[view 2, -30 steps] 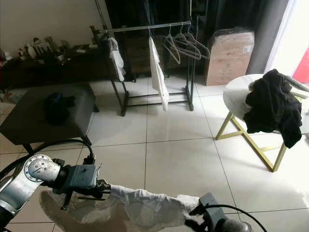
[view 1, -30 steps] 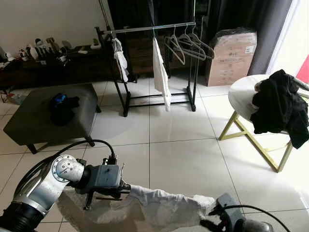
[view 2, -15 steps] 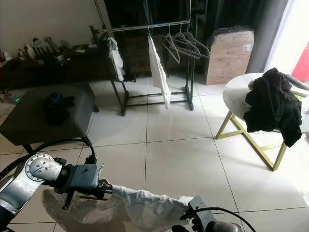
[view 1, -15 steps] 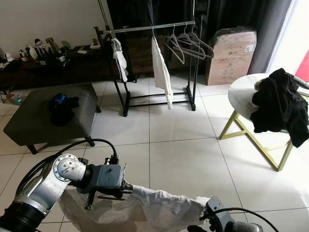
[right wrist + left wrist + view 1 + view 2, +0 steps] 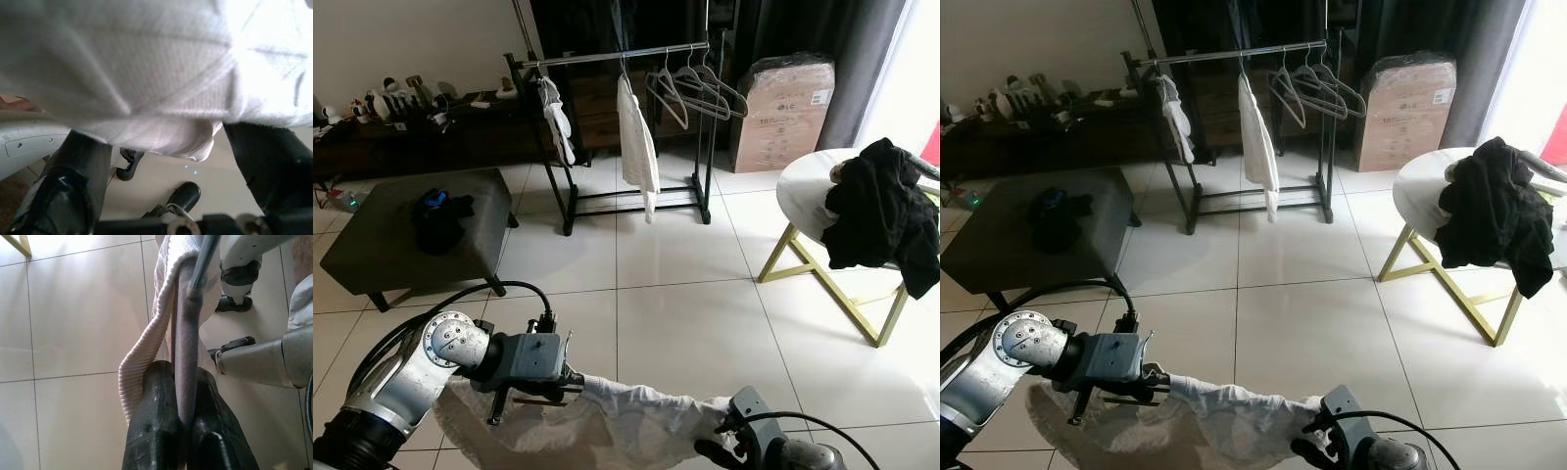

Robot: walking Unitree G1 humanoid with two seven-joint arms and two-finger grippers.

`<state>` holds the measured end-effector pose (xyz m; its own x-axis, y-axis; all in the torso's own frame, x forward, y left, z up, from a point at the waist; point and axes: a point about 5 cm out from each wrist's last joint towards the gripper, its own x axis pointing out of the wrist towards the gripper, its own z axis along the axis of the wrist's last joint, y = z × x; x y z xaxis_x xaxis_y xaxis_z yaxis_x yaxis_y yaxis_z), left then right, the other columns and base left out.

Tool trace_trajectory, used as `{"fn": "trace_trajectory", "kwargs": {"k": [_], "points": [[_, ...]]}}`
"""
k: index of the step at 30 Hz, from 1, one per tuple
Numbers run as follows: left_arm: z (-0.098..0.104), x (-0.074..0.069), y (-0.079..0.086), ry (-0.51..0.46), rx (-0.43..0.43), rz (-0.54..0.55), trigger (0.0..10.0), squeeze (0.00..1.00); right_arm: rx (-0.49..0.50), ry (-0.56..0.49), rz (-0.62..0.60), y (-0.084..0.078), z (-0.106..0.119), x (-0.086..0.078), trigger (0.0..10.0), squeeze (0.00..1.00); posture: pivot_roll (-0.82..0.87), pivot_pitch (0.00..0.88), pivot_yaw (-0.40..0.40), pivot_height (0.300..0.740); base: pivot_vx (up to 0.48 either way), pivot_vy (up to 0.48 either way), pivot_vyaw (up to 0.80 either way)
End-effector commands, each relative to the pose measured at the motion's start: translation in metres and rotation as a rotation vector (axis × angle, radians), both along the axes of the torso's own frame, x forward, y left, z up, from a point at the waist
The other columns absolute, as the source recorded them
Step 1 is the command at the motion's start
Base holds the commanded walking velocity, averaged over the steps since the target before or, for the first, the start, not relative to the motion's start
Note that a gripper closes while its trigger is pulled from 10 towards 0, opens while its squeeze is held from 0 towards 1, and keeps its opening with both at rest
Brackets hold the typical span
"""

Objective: Hang hanger

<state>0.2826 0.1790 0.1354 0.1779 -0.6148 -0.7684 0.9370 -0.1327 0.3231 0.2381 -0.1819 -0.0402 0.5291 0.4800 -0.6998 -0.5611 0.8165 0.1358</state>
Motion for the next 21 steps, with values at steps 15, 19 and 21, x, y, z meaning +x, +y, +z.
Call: {"fn": "trace_trajectory", "kwargs": {"k": [15, 19, 21], "points": [[0.0071, 0.0009, -0.0012, -0.023, -0.017, -0.004, 10.0, 0.00, -0.002, 0.004, -0.040, -0.0009, -0.0031, -0.0031, 0.0, 0.00, -0.07, 0.072, 0.112, 0.740, 0.000, 0.000, 0.00], [0.0069, 0.0007, -0.0013, -0.020, -0.020, -0.003, 10.0, 0.00, -0.004, -0.001, -0.053, -0.0029, -0.0022, -0.0020, 0.0, 0.00, -0.07, 0.073, 0.111, 0.740, 0.000, 0.000, 0.00], [0.0068, 0.0006, -0.0015, -0.019, -0.020, -0.002, 10.0, 0.00, -0.005, -0.001, -0.058, -0.0038, -0.0020, -0.0017, 0.0, 0.00, -0.07, 0.074, 0.111, 0.740, 0.000, 0.000, 0.00]]}}
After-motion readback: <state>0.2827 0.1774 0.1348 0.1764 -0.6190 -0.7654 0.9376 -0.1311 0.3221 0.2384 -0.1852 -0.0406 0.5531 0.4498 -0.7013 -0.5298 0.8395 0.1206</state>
